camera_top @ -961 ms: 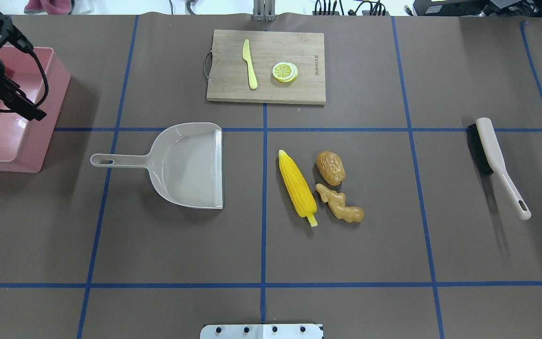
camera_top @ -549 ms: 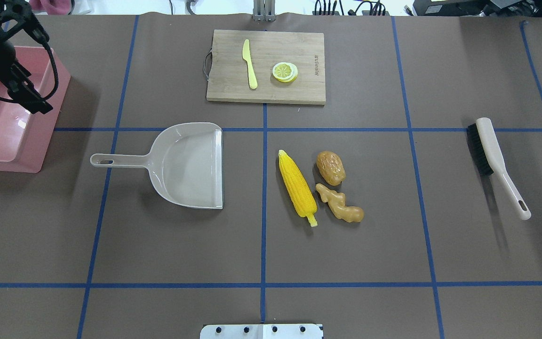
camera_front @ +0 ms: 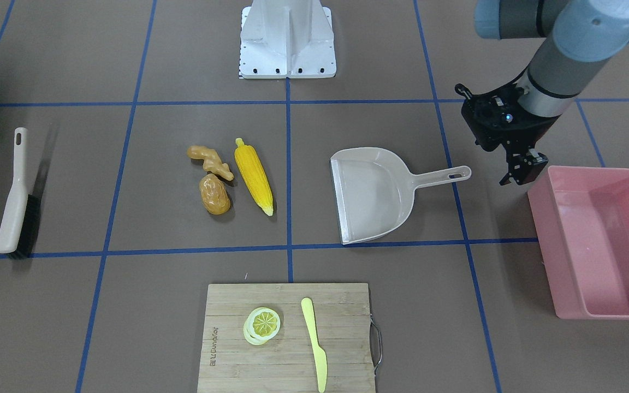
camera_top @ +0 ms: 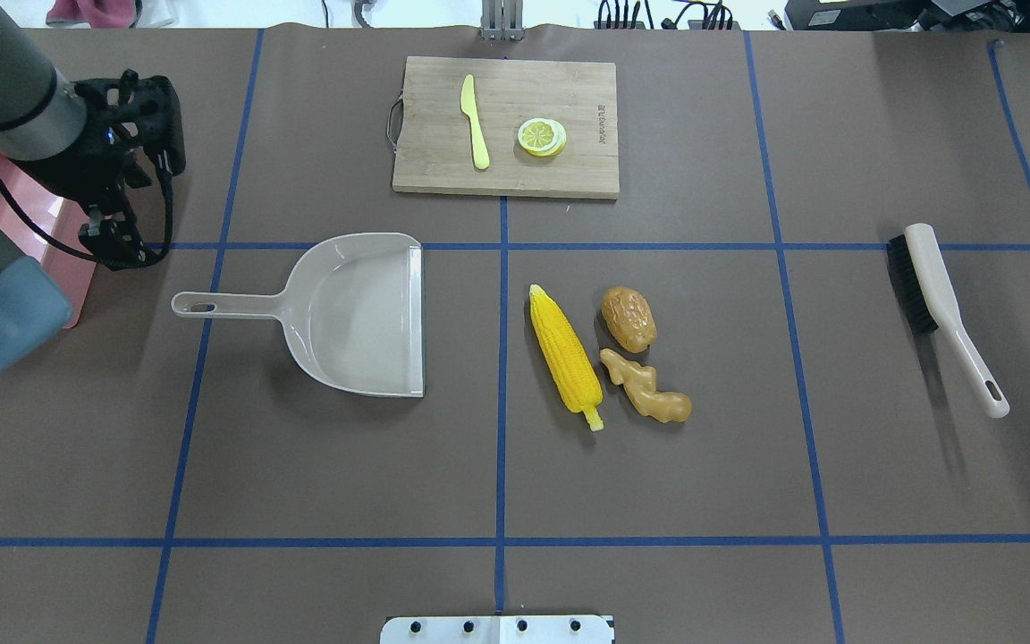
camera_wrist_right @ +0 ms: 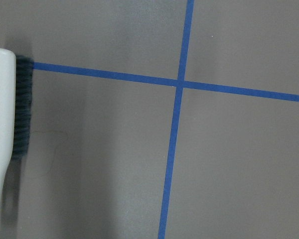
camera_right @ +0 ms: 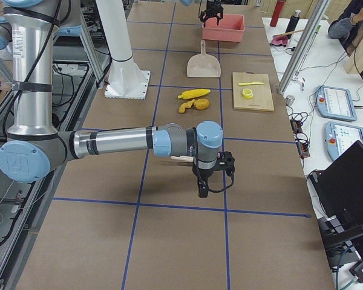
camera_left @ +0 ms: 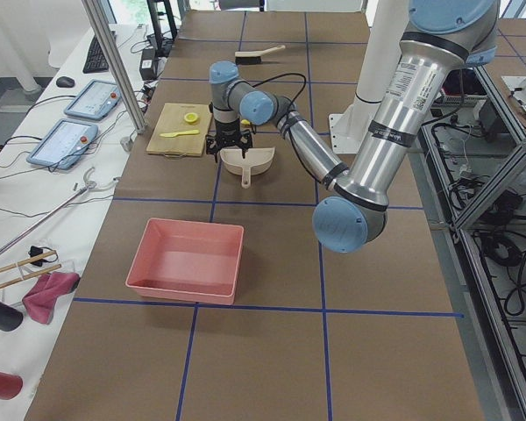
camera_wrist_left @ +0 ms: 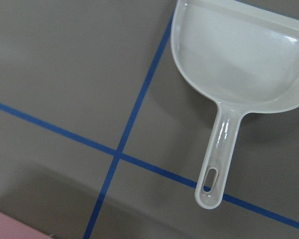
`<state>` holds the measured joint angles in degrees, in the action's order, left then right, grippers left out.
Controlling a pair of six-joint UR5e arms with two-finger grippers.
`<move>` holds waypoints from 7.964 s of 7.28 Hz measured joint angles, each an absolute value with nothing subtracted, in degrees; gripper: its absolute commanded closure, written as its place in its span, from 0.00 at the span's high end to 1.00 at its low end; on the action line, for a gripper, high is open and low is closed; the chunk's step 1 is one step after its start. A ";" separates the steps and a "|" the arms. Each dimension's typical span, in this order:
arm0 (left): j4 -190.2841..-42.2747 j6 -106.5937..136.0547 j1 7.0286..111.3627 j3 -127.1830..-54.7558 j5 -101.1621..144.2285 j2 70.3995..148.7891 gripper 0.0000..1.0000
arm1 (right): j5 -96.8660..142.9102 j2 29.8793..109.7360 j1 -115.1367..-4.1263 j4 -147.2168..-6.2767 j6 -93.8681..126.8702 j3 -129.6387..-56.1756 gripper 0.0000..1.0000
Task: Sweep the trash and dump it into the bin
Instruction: 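Move the left gripper from above the pink bin toward the white dustpan handle, then grasp the dustpan handle with the left gripper while the right gripper reaches for the brush, then slide the dustpan toward the food with the left gripper while the right grasps the brush, then lift the white-handled brush with the right gripper, then move the brush with the right gripper behind the ginger and corn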
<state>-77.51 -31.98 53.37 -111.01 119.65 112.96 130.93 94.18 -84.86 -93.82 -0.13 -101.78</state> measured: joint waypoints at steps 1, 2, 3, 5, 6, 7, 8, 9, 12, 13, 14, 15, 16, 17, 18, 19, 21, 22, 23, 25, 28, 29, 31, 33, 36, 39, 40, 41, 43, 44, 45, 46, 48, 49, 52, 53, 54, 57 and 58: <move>-78.94 -33.01 50.92 -110.81 117.61 112.80 0.98 | 131.10 94.10 -84.85 -93.78 -0.12 -101.89 1.00; -79.91 -33.31 48.47 -110.05 116.69 112.77 0.98 | 131.18 93.95 -84.82 -93.75 -0.20 -102.20 1.00; -81.15 -33.36 45.92 -108.47 116.12 112.80 0.98 | 131.23 94.01 -84.82 -93.76 -0.34 -102.78 1.00; -88.37 -32.93 43.02 -103.62 115.55 112.27 0.98 | 131.24 94.35 -84.82 -93.72 -0.48 -103.26 1.00; -91.31 -32.86 42.69 -102.11 115.62 111.93 0.98 | 131.25 94.46 -84.82 -93.72 -0.51 -103.26 1.00; -92.60 -32.87 42.59 -101.37 115.69 111.79 0.98 | 131.36 94.54 -84.78 -93.77 -0.43 -103.26 1.00; -93.20 -32.90 42.53 -100.84 115.75 111.71 0.98 | 131.68 94.72 -84.55 -93.80 -0.11 -103.25 1.00; -93.54 -32.89 42.49 -100.37 115.80 111.53 0.98 | 132.43 94.91 -83.97 -93.81 0.41 -103.21 1.00; -93.93 -33.12 42.46 -100.46 115.89 110.02 0.98 | 135.30 96.00 -79.80 -93.75 8.14 -105.32 1.00; -93.95 -33.18 42.45 -100.46 115.90 109.81 0.94 | 135.30 97.31 -77.37 -93.72 11.77 -107.62 1.00; -93.98 -33.23 42.45 -100.37 115.89 109.73 0.63 | 135.07 98.50 -74.88 -93.70 15.39 -110.23 1.00; -94.01 -33.28 42.45 -100.25 115.90 109.71 0.21 | 134.36 99.98 -72.33 -93.69 18.34 -112.89 1.00; -94.01 -33.26 42.45 -100.14 116.06 109.69 0.00 | 133.12 101.39 -69.72 -93.69 20.26 -114.89 1.00; -93.96 -33.19 42.45 -100.10 116.49 109.69 0.00 | 131.89 102.06 -67.32 -93.05 22.23 -115.87 1.00; -93.79 -33.13 42.46 -100.26 116.96 109.69 0.00 | 130.45 102.66 -64.69 -90.23 26.08 -116.16 1.00; -93.54 -33.21 42.73 -100.63 117.53 109.69 0.00 | 128.24 103.50 -61.84 -85.41 30.40 -115.52 1.00; -91.84 -33.62 45.28 -102.46 118.58 109.83 0.00 | 125.15 102.78 -58.95 -76.99 33.63 -111.16 1.00; -88.93 -33.70 46.68 -103.53 118.56 110.52 0.00 | 124.97 100.94 -58.67 -75.49 34.12 -109.69 1.00; -85.72 -33.69 47.01 -103.92 118.38 112.14 0.00 | 124.96 99.49 -58.56 -75.06 34.51 -109.02 1.00; -82.37 -33.67 45.46 -101.85 118.24 116.73 0.00 | 125.20 98.23 -58.53 -74.76 34.97 -106.74 1.00; -80.94 -33.57 39.36 -100.39 118.21 120.75 0.00 | 127.09 97.82 -58.53 -74.48 35.19 -103.46 1.00; -80.59 -33.44 37.96 -99.95 118.21 121.73 0.00 | 127.92 97.14 -58.54 -74.58 35.35 -103.53 1.00; -80.47 -33.15 36.25 -98.19 118.21 123.33 0.00 | 129.22 96.09 -58.44 -74.86 36.21 -103.45 1.00; -80.40 -33.03 35.99 -97.68 118.21 123.75 0.00 | 129.59 96.27 -57.83 -75.08 36.59 -102.69 1.00; -80.26 -32.78 36.39 -97.80 118.21 123.72 0.00 | 129.85 96.77 -56.45 -75.14 36.65 -102.18 0.67; -80.00 -28.91 36.89 -97.82 117.89 123.86 0.00 | 129.96 96.82 -55.78 -76.37 36.52 -102.31 0.22; -80.01 -27.66 36.89 -97.87 116.88 123.97 0.00 | 129.98 96.76 -55.76 -76.54 36.49 -102.48 0.10; -80.12 -27.16 36.87 -98.03 115.71 123.97 0.00 | 129.99 96.65 -55.73 -76.62 36.48 -102.61 0.00; -80.40 -26.36 36.57 -98.88 113.85 123.95 0.00 | 129.99 96.26 -55.77 -76.66 36.37 -102.92 0.00; -80.49 -25.77 35.99 -99.28 112.77 123.97 0.00 | 130.10 96.37 -55.91 -76.69 36.15 -103.80 0.00; -80.55 -25.45 35.14 -99.40 112.22 124.00 0.00 | 130.54 97.02 -56.13 -76.76 36.02 -105.68 0.00; -80.52 -25.31 34.32 -99.40 112.00 124.04 0.00 | 131.30 98.01 -56.23 -76.72 36.00 -107.58 0.00; -80.28 -25.27 33.47 -99.44 112.01 124.05 0.00 | 132.20 99.21 -56.78 -76.30 35.91 -110.02 0.00; -80.21 -25.34 33.39 -99.46 112.18 123.96 0.00 | 132.28 99.80 -57.19 -76.32 35.84 -111.48 0.00; -80.18 -25.32 33.42 -99.81 112.27 123.73 0.00 | 133.59 100.91 -57.02 -76.18 35.73 -114.15 0.00; -80.23 -25.27 33.41 -99.86 112.18 123.65 0.00 | 134.13 100.93 -56.15 -76.21 36.01 -115.37 0.00; -80.31 -25.26 33.42 -99.95 112.11 123.56 0.00 | 134.22 100.92 -54.71 -76.23 37.46 -116.86 0.00; -80.41 -25.29 33.66 -100.36 112.04 123.42 0.00 | 132.49 98.86 -47.63 -75.93 49.41 -120.46 0.00; -80.42 -25.30 33.66 -100.27 112.01 123.40 0.00 | 130.77 97.05 -44.36 -75.88 53.85 -120.77 0.00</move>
<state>-80.42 -25.30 33.66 -100.27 112.01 123.40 130.77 97.05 -44.36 -75.88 53.85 -120.77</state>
